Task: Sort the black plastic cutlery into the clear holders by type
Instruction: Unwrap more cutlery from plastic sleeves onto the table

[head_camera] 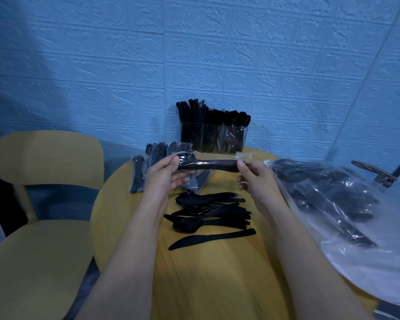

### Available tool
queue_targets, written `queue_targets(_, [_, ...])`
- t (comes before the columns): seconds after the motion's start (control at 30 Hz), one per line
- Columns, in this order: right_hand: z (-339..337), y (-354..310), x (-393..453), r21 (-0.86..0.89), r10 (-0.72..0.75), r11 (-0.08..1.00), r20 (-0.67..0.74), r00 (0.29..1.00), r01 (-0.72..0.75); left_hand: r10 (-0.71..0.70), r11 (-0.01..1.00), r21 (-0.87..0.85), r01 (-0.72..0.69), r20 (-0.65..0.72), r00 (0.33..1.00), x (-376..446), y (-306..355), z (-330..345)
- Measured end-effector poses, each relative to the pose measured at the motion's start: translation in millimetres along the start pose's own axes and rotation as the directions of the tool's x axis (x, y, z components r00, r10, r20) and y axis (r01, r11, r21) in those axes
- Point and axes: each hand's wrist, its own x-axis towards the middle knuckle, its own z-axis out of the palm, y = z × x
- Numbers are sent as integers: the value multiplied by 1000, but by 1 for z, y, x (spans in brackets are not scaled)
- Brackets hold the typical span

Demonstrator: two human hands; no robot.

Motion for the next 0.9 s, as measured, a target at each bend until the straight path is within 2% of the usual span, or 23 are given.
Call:
queue_targets(0.3, [-5, -5, -2, 210, 13, 978, -76, 997, 3, 32, 999, -30, -32, -19, 999, -5, -1, 2])
queue_targets(0.5, [-5, -6, -3, 203, 13, 979, -69, 998, 1, 50, 998, -21, -51, -29, 998, -4, -1, 0])
queue_targets(0.67, [-7, -8, -6, 227, 28, 974, -115, 993, -1, 48, 996, -61, -63, -220, 974, 1, -1, -9])
queue_targets(0.8, [-14, -8, -5, 260, 70, 966, -207, 976, -15, 23, 969, -214, -121, -411, 912, 7, 0, -19])
queue_targets(0.9, [-16, -11, -6, 320, 106, 947, -244, 964, -23, -4, 928, -315, -199, -543, 840, 10, 0, -25])
